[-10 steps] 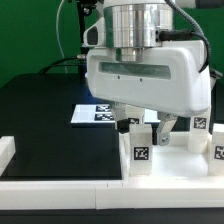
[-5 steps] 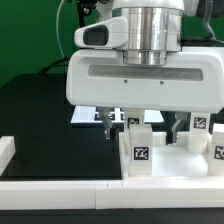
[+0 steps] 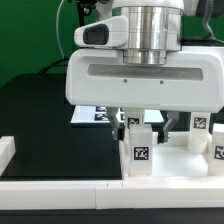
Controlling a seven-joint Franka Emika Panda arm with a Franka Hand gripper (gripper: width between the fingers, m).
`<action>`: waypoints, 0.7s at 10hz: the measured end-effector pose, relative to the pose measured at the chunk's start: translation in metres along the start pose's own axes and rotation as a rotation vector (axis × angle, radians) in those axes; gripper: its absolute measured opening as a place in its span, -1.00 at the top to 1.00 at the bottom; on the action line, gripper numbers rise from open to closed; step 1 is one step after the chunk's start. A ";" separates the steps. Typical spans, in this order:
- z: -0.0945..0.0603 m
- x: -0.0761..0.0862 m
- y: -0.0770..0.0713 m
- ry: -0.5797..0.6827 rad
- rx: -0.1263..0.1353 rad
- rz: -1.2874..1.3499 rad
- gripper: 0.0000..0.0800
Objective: Assemble square table
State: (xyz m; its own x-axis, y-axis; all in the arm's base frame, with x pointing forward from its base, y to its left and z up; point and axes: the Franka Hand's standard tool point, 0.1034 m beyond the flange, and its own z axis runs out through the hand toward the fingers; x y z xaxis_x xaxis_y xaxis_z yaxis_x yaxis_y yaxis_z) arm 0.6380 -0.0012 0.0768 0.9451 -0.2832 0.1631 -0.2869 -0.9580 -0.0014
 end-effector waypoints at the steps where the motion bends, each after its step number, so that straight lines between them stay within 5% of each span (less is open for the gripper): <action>1: 0.000 0.000 0.000 0.000 0.000 0.052 0.29; 7: 0.000 -0.003 0.004 -0.028 0.002 0.843 0.29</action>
Offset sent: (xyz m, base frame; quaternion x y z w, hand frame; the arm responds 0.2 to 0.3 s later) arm -0.0122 -0.0073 0.0048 -0.0232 0.0557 0.2663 0.9620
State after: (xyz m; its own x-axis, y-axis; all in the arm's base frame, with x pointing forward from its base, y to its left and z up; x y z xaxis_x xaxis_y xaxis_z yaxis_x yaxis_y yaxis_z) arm 0.6346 -0.0040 0.0759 0.4179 -0.9048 0.0823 -0.8979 -0.4251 -0.1141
